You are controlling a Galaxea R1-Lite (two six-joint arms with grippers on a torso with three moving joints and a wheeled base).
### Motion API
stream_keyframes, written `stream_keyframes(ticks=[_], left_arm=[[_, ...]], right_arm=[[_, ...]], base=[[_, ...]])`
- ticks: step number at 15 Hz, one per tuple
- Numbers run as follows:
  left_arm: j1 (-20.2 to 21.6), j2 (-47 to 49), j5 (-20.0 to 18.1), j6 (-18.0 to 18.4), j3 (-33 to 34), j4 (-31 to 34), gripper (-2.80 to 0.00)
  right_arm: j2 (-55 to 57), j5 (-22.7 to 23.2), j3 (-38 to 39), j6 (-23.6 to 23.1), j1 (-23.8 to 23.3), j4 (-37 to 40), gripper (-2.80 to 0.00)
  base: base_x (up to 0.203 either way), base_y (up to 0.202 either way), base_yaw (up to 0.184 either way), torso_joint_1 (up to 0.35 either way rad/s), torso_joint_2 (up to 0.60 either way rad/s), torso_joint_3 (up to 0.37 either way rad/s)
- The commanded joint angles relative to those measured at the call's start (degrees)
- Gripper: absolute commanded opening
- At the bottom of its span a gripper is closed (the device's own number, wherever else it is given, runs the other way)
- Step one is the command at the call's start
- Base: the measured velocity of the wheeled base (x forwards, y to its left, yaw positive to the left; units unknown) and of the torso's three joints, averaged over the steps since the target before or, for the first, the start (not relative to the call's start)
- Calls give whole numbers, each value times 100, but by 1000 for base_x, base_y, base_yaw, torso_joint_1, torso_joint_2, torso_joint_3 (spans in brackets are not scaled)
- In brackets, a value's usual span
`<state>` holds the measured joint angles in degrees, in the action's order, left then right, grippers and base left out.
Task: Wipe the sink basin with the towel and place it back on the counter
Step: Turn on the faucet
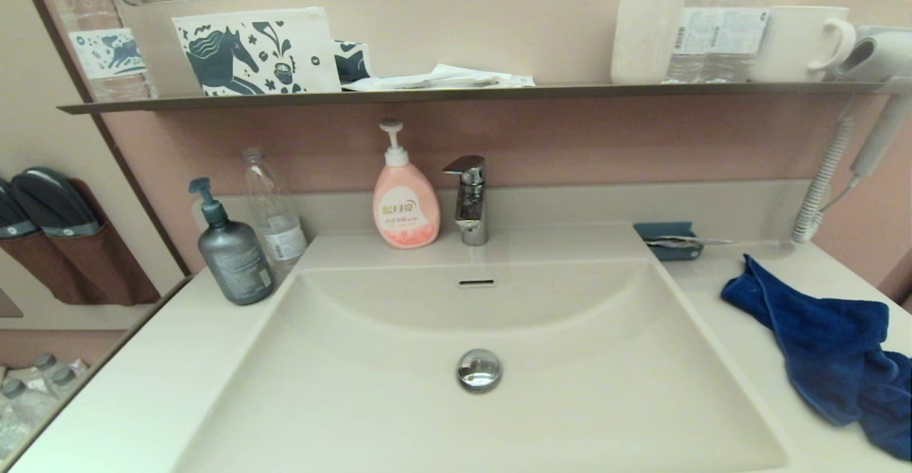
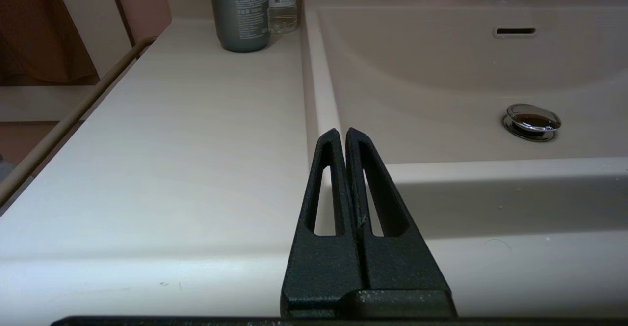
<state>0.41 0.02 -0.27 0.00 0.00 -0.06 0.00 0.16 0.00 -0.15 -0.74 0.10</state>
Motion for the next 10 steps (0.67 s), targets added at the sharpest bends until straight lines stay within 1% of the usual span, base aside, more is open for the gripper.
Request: stream_keyframes(ticks=[1,10], left_arm=[[2,6,0,0,0,-3,-280],[2,6,0,0,0,-3,-280]], right_arm=[[0,2,0,-2,4,-1,-280],[0,2,0,-2,2,-1,-280]], base=[[0,0,0,0,0,0],[0,0,0,0,0,0]])
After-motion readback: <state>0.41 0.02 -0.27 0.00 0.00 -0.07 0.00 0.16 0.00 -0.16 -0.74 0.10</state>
